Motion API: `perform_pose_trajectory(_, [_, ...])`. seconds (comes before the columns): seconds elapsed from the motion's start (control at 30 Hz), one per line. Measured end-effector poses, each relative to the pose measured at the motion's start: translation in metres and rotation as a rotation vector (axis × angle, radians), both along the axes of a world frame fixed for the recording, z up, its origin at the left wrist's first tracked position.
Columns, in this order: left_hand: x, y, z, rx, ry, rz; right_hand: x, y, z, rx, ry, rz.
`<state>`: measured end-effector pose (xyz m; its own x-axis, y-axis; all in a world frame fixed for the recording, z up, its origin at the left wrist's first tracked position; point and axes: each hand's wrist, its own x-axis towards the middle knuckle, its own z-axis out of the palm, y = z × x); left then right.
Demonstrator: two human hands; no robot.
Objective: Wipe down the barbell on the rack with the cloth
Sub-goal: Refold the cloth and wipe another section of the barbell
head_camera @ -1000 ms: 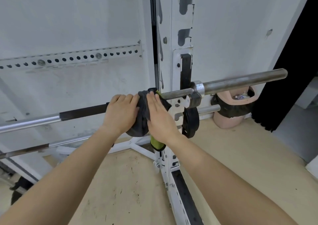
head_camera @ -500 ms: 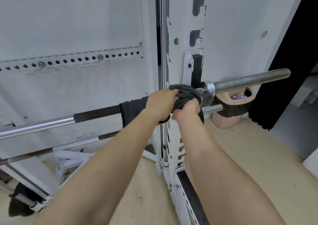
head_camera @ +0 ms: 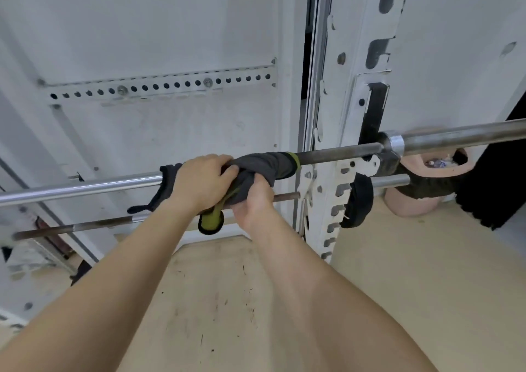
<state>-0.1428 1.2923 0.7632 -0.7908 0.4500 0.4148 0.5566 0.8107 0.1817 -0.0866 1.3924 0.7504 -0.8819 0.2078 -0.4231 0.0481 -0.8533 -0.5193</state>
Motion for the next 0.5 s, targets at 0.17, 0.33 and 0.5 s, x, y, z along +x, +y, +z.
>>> perform_pose_trajectory(0.17, [0.009,0.060,0.010,0.109,-0.058,-0.072,0.043,0.052,-0.015,0.393,0.014,-0.003])
perform_pose_trajectory(0.33, [0.038,0.122,0.004,-0.151,0.236,-0.024,0.099,0.127,-0.019,0.609,0.072,-0.097])
perform_pose_trajectory(0.5, [0.104,0.182,0.013,-0.006,0.245,-0.073,0.157,0.201,-0.022,0.786,0.083,-0.009])
